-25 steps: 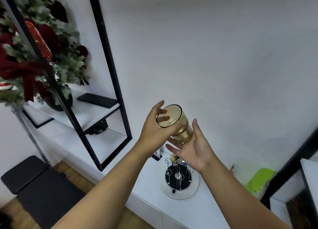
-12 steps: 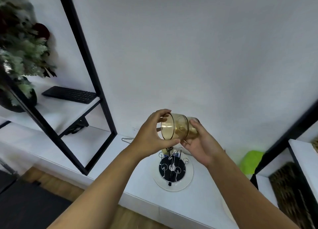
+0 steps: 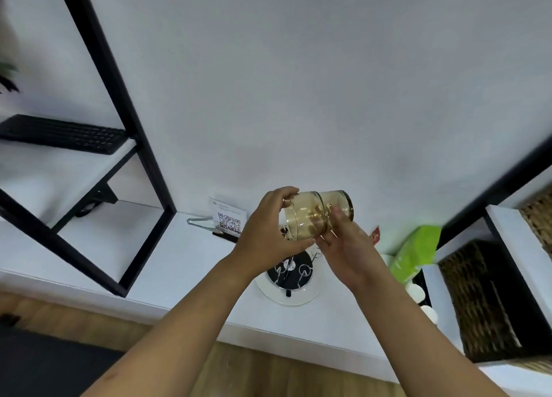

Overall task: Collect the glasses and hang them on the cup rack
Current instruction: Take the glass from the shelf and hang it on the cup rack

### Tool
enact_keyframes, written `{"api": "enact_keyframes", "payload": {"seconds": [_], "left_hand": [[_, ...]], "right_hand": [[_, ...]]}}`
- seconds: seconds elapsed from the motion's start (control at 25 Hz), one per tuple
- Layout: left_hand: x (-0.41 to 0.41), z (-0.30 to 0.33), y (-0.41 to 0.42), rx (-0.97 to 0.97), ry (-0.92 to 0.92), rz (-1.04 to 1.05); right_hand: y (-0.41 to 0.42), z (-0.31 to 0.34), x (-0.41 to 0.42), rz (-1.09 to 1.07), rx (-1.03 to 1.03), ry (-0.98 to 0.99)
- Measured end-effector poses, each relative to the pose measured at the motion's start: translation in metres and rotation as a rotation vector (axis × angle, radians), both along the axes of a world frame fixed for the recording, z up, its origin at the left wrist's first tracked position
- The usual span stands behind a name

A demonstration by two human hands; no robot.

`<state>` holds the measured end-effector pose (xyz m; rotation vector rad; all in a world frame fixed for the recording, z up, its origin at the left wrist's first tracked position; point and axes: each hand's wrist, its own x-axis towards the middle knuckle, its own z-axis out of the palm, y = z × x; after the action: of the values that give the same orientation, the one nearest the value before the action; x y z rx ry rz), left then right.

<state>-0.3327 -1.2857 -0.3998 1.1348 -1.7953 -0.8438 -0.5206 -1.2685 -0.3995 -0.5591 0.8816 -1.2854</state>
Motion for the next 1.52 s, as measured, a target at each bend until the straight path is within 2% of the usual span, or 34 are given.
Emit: {"api": "enact_keyframes", "payload": {"seconds": [0.12, 0.32, 0.44, 0.52, 0.64, 0.92, 1.2, 1.52], "left_hand": [[0.003, -0.025, -0.002, 0.069, -0.031, -0.009], [0.006, -0.072, 0.002, 0.211, -0.046, -0.039], [0.009, -0.098, 0.0, 0.266, -0.092, -0.033], [0.013, -0.117, -0.005, 0.291, -0.134, -0.024], [0.017, -0.149, -0.015, 0.33, -0.213, -0.011], [0.015, -0.208, -0.036, 0.35, -0.439, 0.011], [0.0, -0.248, -0.051, 0.389, -0.499, -0.026], [-0.013, -0.272, -0.056, 0.299, -0.619, 0.026]], "right_hand": [[0.003, -0.02, -0.001, -0.007, -0.002, 0.073], [0.006, -0.051, 0.0, -0.163, 0.043, 0.324], [0.005, -0.075, -0.013, -0.264, 0.06, 0.574], [0.007, -0.096, -0.022, -0.261, 0.027, 0.77], [0.014, -0.132, -0.029, -0.24, 0.01, 0.951], [-0.001, -0.184, -0.034, -0.203, 0.072, 1.015], [-0.015, -0.228, -0.022, -0.14, 0.089, 1.096], [-0.026, -0.257, -0.012, -0.041, 0.038, 1.205]]}}
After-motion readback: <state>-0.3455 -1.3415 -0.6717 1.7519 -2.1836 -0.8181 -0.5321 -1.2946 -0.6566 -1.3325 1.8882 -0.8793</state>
